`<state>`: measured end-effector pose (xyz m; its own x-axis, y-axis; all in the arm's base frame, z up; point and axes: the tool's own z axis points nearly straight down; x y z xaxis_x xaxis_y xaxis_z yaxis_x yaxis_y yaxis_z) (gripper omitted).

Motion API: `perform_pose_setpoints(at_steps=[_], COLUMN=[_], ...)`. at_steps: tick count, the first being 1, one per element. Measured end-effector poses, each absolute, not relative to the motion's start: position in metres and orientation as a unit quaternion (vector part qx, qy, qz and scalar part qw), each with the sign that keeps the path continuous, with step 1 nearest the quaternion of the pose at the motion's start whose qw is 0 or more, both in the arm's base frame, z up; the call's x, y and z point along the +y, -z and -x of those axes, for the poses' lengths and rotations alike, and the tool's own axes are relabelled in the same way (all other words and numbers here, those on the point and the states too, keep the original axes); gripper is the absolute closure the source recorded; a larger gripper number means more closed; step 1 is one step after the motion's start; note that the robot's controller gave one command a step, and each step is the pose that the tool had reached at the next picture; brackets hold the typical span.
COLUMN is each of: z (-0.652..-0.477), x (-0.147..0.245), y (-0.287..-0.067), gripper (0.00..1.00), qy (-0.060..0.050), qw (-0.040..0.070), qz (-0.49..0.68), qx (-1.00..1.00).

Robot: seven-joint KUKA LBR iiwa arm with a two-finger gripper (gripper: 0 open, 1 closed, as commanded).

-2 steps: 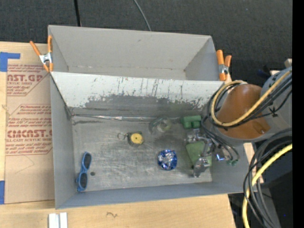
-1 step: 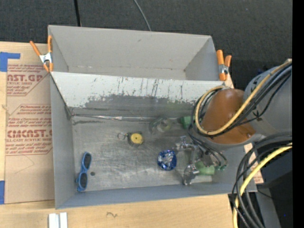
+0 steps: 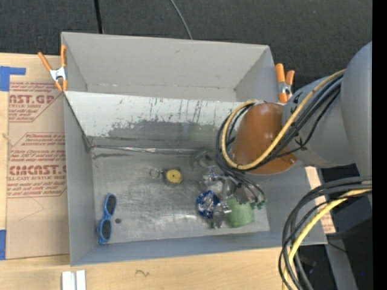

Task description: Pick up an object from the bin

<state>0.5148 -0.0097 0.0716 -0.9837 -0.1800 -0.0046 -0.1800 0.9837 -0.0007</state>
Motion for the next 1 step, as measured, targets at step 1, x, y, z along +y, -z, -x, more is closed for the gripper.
perform_pose_setpoints(at_steps=[1], z=[-0.5155], x=[-0.011], y=[-0.0732], gripper=[1.0], qy=[0.0], qw=[0.004], qz=[0.089], qx=[0.996])
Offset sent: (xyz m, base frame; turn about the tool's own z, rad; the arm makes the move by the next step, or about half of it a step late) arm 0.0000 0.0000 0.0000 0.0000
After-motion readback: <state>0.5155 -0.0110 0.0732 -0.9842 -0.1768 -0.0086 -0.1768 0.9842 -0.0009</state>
